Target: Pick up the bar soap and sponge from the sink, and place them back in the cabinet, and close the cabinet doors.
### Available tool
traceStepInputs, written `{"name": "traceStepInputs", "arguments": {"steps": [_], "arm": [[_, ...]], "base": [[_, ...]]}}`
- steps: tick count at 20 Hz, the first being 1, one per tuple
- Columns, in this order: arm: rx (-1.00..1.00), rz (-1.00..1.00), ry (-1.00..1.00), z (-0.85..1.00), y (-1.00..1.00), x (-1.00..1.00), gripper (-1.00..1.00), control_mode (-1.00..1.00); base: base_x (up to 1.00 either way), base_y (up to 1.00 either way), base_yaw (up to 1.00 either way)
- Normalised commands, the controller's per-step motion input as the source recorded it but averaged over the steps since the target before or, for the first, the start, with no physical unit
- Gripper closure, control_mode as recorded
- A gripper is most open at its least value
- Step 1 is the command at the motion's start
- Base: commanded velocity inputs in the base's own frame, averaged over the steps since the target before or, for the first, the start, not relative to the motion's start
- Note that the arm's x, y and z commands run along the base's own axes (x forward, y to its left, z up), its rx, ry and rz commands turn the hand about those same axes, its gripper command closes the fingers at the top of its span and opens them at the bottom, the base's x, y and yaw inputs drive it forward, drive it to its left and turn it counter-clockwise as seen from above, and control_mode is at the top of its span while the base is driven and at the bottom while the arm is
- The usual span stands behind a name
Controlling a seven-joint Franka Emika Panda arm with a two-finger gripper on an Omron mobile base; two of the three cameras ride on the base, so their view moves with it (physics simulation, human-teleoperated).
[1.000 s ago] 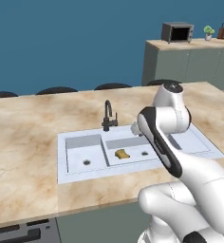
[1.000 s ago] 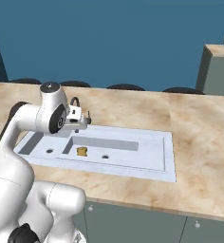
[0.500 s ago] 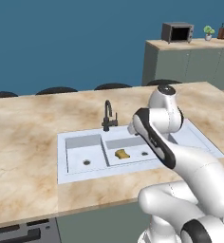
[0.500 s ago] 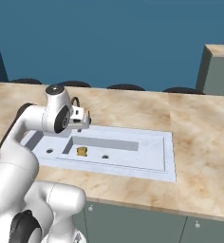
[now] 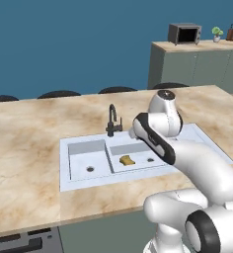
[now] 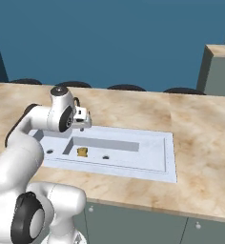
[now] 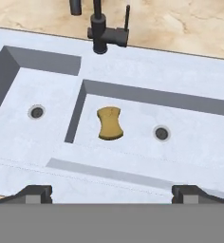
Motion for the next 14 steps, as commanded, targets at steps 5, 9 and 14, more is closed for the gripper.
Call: {"name": "traceStepInputs", "arguments": {"steps": [5,9,14], "arm": [[0.00,0.00,0.01,-0.14,0.04,0.31,-1.00,-1.00],[0.00,0.00,0.00,-0.22,0.01,0.21,-1.00,-1.00],[0.00,0.00,0.00,-0.23,0.01,0.19,-1.00,-1.00]], "base": [[0.00,0.00,0.00],[0.00,0.00,0.00],[0.00,0.00,0.00]]}}
